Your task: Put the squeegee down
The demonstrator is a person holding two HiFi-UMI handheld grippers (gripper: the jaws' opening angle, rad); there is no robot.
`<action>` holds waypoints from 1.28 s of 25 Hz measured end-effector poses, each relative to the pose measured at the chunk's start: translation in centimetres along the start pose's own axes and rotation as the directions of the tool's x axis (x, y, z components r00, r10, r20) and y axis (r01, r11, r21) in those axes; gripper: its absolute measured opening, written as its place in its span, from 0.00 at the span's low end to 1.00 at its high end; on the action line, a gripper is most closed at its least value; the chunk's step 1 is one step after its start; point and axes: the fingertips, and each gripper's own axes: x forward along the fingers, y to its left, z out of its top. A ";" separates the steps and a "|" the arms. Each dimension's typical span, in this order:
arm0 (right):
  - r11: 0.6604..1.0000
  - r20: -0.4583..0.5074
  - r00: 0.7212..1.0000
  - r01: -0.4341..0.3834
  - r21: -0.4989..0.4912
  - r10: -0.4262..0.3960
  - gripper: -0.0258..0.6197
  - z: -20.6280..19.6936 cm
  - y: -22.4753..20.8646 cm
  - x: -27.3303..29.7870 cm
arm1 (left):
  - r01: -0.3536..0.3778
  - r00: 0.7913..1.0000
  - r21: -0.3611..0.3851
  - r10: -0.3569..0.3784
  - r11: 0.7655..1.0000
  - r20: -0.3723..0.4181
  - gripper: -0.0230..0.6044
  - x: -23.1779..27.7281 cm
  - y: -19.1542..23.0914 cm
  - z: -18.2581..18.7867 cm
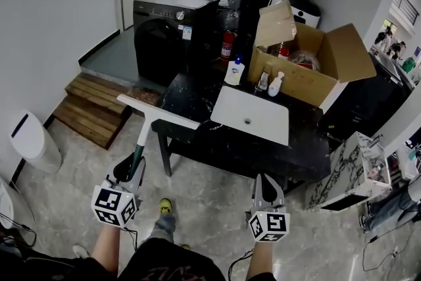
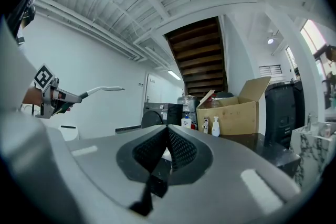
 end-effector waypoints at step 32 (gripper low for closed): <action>0.998 -0.038 0.998 0.057 0.003 -0.057 0.06 -0.1 -1.7 18.8 | 0.048 0.998 -0.046 -0.049 0.998 -0.041 0.19 18.0 10.6 0.7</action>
